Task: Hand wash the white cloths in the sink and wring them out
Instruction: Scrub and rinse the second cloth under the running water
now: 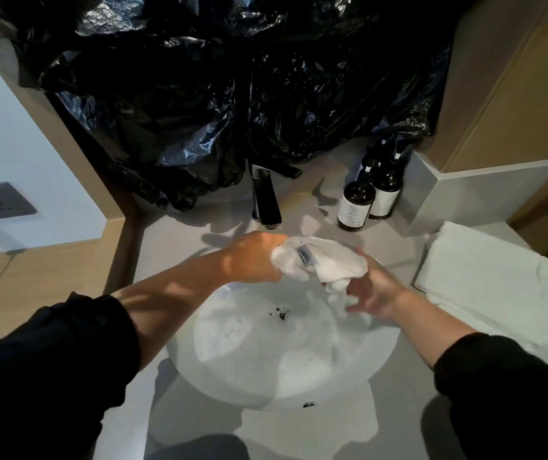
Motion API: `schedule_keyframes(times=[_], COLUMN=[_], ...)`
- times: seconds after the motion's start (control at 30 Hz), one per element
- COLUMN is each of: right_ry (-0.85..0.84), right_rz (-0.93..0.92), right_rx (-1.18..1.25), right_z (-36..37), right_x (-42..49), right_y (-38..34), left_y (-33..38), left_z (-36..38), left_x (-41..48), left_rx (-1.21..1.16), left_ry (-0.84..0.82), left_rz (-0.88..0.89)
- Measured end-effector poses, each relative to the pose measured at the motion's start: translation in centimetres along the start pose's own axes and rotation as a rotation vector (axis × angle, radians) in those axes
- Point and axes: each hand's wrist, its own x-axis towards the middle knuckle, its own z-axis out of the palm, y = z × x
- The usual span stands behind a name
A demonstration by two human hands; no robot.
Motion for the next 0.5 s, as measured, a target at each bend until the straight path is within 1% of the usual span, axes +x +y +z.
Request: schedule_keyframes(times=[0.07,0.1,0.13,0.2,0.27,0.33,0.4,0.43,0.5], right_ry=[-0.068,-0.122,-0.185,-0.246,-0.185,-0.103,-0.019,0.041,0.203], right_rz=[0.155,0.194,0.185,0.087,0.002,-0.056,-0.077,-0.099,-0.192], right_rx=[0.26,0.408,0.521,0.621,0.604,0.478,0.314,0.23,0.104], right_z=[0.4,1.0,1.5,2.1,2.2,2.4,3.5,4.4,6.2], right_x=[0.4,0.2,0.0,-0.5,-1.0,-1.5,-1.9,-1.9,-1.6], right_y=[2.1,2.5,2.6,1.9,0.4,-0.9,-1.7,-1.9,-1.8], left_y=[0.1,0.2,0.3,0.5,0.7,0.6,0.4,0.5,1.0], left_z=[-0.3,-0.5,-0.7,-0.8,-0.6,0.1,1.0,1.3,2.1], left_x=[-0.1,-0.3,-0.5,-0.9,-1.3,-1.4,-1.1,-1.0,-0.8], left_rx=[-0.032,-0.038,-0.044,0.005,0.17,0.39,0.56,0.599,0.571], left_ry=[0.034,0.043,0.05,0.053,0.059,0.114,0.145,0.141,0.152], left_rz=[0.01,0.014,0.017,0.02,-0.013,-0.028,-0.035,-0.042,-0.036])
